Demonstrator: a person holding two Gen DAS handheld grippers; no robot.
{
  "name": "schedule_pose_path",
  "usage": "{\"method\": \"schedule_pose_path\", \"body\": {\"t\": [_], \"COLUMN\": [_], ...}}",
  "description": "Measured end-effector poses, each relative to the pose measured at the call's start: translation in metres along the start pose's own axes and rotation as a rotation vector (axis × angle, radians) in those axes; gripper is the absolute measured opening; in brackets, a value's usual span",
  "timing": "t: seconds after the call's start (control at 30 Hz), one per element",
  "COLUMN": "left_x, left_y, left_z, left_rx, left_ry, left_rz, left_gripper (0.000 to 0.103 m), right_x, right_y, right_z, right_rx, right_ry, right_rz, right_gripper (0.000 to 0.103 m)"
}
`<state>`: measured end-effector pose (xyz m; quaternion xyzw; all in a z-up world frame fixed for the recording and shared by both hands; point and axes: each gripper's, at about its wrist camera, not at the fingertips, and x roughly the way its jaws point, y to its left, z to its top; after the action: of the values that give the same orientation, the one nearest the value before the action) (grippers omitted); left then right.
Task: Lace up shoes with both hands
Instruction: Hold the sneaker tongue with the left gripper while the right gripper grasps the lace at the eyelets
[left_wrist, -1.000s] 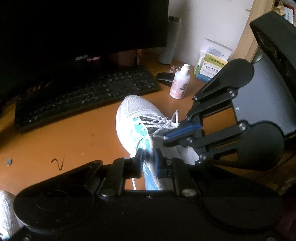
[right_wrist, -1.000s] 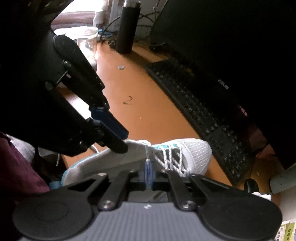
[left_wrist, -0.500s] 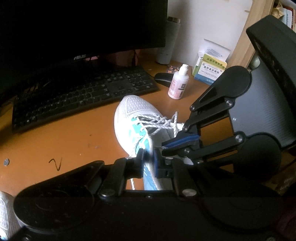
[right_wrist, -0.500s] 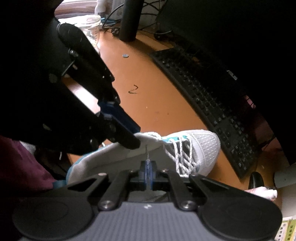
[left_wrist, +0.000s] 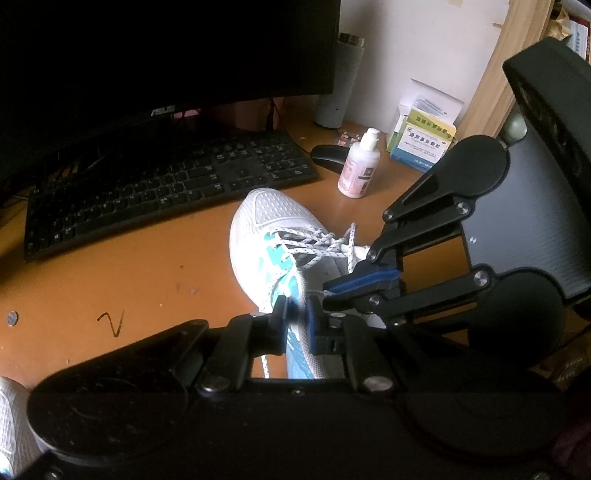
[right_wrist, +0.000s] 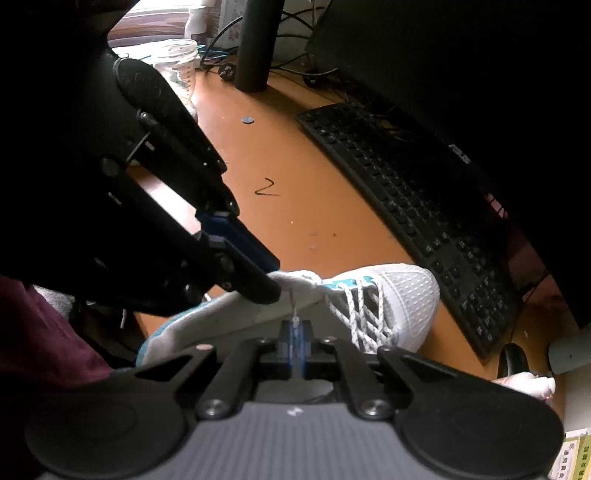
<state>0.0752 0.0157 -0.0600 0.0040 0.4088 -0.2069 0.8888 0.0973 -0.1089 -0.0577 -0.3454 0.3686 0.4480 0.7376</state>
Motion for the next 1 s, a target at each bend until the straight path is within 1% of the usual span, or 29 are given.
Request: {"method": "schedule_pose_path", "body": {"t": [0.53, 1.0], "left_x": [-0.0011, 0.0003], "left_y": [-0.0007, -0.0018], "left_z": [0.0005, 0.0025], "left_rx": [0.006, 0.010], "left_ry": [0.009, 0.015], "left_rz": [-0.001, 0.001], "left_gripper": [0.008, 0.008], "right_x": [-0.0040, -0.0044], "right_y": [-0.0038, 0.0003], "right_z": [-0.0035, -0.0004], "right_rx": [0.020, 0.007], "right_ry": [-0.012, -0.036], "right_rz": [0.003, 0.005], "right_gripper": [0.004, 0.004]}}
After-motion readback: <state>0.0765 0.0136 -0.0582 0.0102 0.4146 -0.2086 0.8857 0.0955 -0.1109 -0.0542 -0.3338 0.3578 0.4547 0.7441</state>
